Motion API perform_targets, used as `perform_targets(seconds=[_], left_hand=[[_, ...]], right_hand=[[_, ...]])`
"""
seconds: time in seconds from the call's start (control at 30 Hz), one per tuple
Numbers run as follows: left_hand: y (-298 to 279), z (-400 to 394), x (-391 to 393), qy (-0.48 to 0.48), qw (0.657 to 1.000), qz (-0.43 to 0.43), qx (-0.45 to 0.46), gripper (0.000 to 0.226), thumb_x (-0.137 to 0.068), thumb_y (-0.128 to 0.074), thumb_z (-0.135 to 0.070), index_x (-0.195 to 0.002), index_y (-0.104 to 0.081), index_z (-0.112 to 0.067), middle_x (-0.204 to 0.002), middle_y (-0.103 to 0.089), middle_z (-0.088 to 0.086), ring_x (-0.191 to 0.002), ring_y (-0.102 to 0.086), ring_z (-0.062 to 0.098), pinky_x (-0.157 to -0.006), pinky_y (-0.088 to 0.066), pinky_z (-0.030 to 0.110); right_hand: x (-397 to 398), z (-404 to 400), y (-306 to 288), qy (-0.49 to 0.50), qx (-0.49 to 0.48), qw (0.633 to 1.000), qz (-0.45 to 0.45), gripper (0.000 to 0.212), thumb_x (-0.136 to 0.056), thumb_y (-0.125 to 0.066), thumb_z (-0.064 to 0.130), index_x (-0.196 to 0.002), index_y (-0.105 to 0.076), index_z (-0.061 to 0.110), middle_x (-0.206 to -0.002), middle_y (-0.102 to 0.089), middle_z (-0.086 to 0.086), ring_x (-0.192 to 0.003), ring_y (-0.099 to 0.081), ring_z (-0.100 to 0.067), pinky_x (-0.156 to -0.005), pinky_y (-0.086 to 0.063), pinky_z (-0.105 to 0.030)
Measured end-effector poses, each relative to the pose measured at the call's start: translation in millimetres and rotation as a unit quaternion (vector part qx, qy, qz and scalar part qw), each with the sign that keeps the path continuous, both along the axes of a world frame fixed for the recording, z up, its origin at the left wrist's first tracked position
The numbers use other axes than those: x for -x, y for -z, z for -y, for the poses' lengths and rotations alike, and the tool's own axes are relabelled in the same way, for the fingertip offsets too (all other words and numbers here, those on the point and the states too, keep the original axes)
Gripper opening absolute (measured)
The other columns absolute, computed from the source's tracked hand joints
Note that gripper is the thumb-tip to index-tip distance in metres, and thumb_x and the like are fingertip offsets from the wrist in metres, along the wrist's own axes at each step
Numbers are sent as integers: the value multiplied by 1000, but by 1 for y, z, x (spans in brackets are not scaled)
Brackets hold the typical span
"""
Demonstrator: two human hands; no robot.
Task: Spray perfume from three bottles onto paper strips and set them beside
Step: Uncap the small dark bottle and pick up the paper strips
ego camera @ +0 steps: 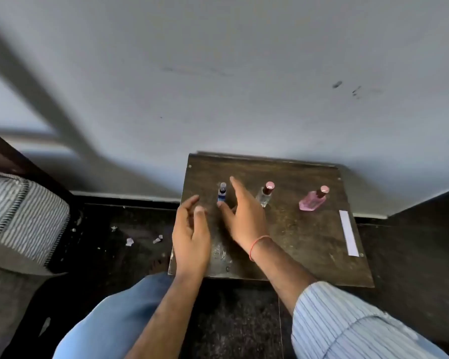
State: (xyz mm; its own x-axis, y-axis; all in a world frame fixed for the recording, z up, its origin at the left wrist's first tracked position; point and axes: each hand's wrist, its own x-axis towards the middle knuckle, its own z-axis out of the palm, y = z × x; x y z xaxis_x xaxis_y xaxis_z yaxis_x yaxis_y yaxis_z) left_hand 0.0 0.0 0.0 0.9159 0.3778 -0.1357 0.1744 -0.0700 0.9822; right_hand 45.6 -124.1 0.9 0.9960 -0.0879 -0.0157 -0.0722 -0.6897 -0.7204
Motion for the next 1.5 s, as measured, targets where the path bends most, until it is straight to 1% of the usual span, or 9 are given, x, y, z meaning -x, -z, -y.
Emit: perform_targets(seconds=[0.17,0.3,0.37,0.5,0.7,0.93,1.1,1.27,1.5], left_hand=[[-9,2,-25,17,998,44,28,28,-106,-57,-31,-132,-65,-35,-100,-75,-13,-79,-64,-1,-73,-53,17],[-11,-4,-33,28,998,35,35,27,-105,-57,-33,-131,-66,-36,-110,-76,-6,-88,-67,-2,-80,-53,13],[-11,-3,-36,59,998,15,26,26,-109,-56,-28,-132,-68,-34,-114,-76,-7,-98,-69,1,-87,-55,18],[-12,4,-32,183,983,15,3,27,-114,-53,-20,-130,-73,-26,-116,-79,-9,-108,-73,3,-96,-57,24],[-15,24,-20,374,925,-9,71,32,-115,-49,-13,-136,-73,-12,-114,-83,-3,-99,-79,10,-84,-58,19],[-7,34,-26,380,920,1,93,36,-111,-54,-24,-140,-72,-13,-124,-81,2,-106,-74,6,-83,-54,14],[2,38,-28,375,922,7,98,32,-108,-59,-32,-130,-78,-19,-111,-82,-2,-93,-70,7,-78,-53,16],[4,48,-29,346,933,33,90,27,-106,-61,-26,-121,-78,-14,-100,-80,-18,-87,-68,-8,-81,-51,10],[3,55,-27,302,947,47,98,25,-103,-64,-21,-118,-80,-8,-104,-83,-12,-97,-74,-3,-85,-54,13]], right_hand=[[-25,5,21,25,-64,998,-13,37,-96,-79,22,-133,-73,24,-123,-82,1,-115,-77,-18,-104,-58,-35],[-14,9,31,22,-123,992,3,25,-95,-83,17,-117,-77,26,-105,-84,9,-86,-75,1,-83,-60,-28],[-1,17,25,15,-158,987,5,24,-95,-83,17,-116,-77,28,-102,-83,13,-87,-77,-1,-80,-60,-26],[44,44,6,-14,-163,986,15,24,-97,-79,25,-120,-75,31,-105,-81,21,-96,-77,1,-81,-59,-19],[92,88,-13,9,-234,972,-35,23,-97,-74,34,-119,-76,38,-99,-80,21,-89,-76,-3,-78,-63,-24],[72,104,-8,-33,-275,958,-69,21,-89,-72,50,-109,-76,44,-97,-80,7,-89,-78,-22,-85,-65,-57],[63,115,-3,-65,-261,960,-71,24,-91,-72,52,-112,-79,41,-91,-80,17,-82,-76,-9,-81,-65,-56],[63,122,0,-74,-263,959,-77,25,-92,-72,53,-114,-78,43,-94,-80,14,-83,-76,-20,-75,-64,-60],[61,125,3,-49,-214,975,-42,32,-97,-80,35,-124,-81,18,-106,-79,7,-87,-76,-17,-76,-64,-49]])
